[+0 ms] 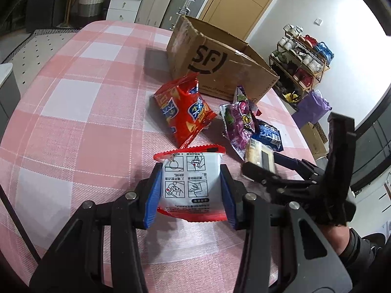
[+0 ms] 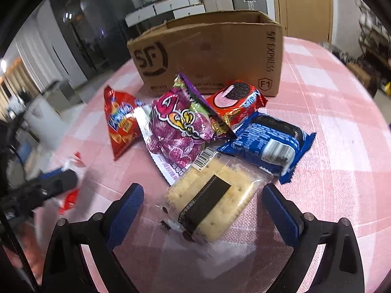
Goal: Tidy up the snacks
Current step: 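Hold the white bag in the left gripper while the right gripper grasps the cracker pack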
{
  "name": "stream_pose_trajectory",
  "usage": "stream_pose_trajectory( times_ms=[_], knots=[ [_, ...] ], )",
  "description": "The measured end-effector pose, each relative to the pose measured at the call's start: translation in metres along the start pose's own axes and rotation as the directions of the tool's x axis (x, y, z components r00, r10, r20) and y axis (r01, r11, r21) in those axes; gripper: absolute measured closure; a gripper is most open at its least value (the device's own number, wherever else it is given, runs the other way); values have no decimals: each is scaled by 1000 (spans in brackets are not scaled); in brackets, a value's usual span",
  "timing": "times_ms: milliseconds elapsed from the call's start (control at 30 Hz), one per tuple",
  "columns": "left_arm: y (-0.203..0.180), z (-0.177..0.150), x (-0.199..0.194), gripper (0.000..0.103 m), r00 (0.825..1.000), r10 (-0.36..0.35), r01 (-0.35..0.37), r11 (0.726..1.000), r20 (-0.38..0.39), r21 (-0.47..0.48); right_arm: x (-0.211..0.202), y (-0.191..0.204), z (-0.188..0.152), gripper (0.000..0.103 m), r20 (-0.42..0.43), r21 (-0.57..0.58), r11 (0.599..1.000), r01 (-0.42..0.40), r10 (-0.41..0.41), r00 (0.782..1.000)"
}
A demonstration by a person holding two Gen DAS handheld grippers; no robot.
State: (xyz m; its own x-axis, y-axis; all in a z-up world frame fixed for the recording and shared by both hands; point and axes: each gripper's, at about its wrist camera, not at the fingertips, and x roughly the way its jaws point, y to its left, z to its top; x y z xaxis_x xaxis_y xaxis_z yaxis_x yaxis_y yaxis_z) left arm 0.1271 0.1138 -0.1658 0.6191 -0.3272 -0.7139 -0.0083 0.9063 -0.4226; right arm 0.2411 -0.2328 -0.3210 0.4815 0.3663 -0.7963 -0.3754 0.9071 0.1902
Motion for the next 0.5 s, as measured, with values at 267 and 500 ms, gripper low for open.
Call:
stream_pose_trajectory(
  times_ms=[267, 500],
  knots=[
    [13, -4, 0, 62, 1000, -10, 10, 999, -1, -34, 6, 18, -2, 19, 3, -121, 987, 104, -104, 995],
    [12, -4, -2, 62, 1000, -8, 8, 999, 2, -34, -9, 2, -14, 37, 30, -101, 994, 39, -36, 999]
  ],
)
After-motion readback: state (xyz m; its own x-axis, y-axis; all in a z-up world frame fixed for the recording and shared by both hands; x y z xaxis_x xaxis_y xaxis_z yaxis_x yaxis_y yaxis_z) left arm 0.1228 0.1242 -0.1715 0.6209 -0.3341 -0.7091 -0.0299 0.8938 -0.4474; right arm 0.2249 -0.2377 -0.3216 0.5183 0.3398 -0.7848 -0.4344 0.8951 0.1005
